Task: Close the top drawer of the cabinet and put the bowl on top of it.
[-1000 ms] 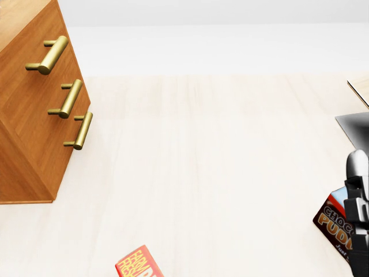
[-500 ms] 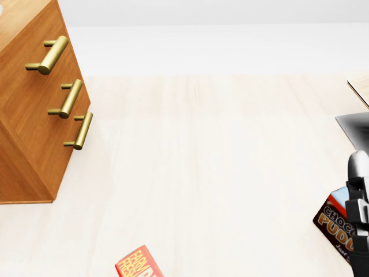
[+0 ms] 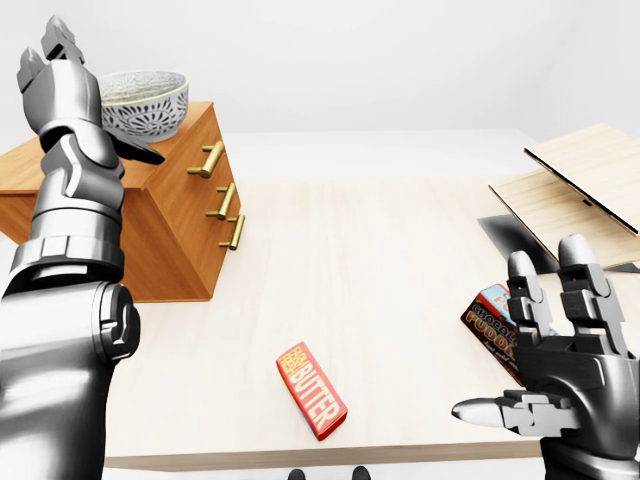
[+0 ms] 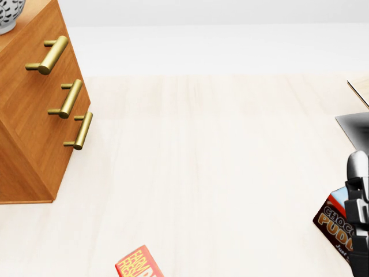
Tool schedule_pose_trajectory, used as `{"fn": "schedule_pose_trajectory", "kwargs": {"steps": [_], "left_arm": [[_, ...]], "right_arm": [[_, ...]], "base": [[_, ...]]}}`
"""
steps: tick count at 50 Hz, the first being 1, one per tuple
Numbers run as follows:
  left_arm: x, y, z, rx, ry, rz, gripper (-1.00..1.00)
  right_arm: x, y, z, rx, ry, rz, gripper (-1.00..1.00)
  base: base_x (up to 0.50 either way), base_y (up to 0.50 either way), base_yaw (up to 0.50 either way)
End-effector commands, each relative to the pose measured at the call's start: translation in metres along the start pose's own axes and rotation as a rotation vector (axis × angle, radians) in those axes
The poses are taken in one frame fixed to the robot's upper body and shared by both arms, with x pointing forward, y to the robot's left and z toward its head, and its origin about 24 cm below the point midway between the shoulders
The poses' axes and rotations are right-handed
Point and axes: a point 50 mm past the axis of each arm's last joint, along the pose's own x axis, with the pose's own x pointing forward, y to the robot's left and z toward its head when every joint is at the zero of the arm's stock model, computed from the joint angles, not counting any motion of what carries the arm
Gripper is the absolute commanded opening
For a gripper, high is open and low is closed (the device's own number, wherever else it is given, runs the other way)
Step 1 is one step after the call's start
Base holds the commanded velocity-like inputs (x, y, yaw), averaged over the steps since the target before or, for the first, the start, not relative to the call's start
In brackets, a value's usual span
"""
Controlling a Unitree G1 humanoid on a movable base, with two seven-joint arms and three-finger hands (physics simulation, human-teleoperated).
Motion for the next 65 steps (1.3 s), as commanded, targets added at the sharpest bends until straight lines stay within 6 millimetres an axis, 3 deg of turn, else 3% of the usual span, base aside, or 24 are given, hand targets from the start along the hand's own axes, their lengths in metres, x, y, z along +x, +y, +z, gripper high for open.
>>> {"fn": "schedule_pose_trajectory", "kwargs": {"steps": [1,19,25,31,33,38,45,53,59,65], "left_arm": [[-0.01,-0.026,-0.02,0.028,0.044,-0.099,1.0],[-0.004,-0.007,-0.012,0.001,0.012,-0.062,1.0],[-0.001,0.019,0.006,-0.071,-0.075,-0.014,1.0],[-0.01,0.046,0.032,-0.104,-0.229,0.043,1.0],[-0.019,0.063,0.046,-0.126,-0.32,0.063,1.0],[-0.033,0.078,0.063,-0.107,-0.425,0.065,1.0],[-0.043,0.082,0.072,-0.108,-0.482,0.058,1.0],[-0.059,0.086,0.084,-0.23,-0.597,-0.01,1.0],[-0.094,0.101,0.101,-0.29,-0.8,-0.057,1.0],[-0.14,0.122,0.113,-0.294,-1.025,-0.031,1.0]], "right_arm": [[0.0,0.001,0.0,-0.001,0.001,0.003,1.0],[0.0,0.002,-0.001,-0.002,0.005,0.007,1.0],[0.0,0.002,-0.003,-0.002,0.007,0.007,1.0],[0.0,0.002,-0.002,-0.003,0.006,0.007,1.0],[0.0,0.002,-0.002,-0.003,0.006,0.007,1.0],[0.0,0.002,-0.002,-0.002,0.006,0.006,1.0],[0.0,0.002,-0.002,-0.003,0.007,0.008,1.0],[0.0,0.002,-0.003,-0.004,0.008,0.009,1.0],[0.0,0.002,-0.003,-0.004,0.008,0.008,1.0],[-0.001,0.002,-0.002,-0.004,0.007,0.009,1.0]], "base": [[0.0,0.0,0.0],[0.0,0.0,0.0],[0.0,0.0,0.0],[0.0,0.0,0.0],[0.0,0.0,0.0],[0.0,0.0,0.0],[0.0,0.0,0.0],[0.0,0.0,0.0],[0.0,0.0,0.0],[0.0,0.0,0.0]]}}
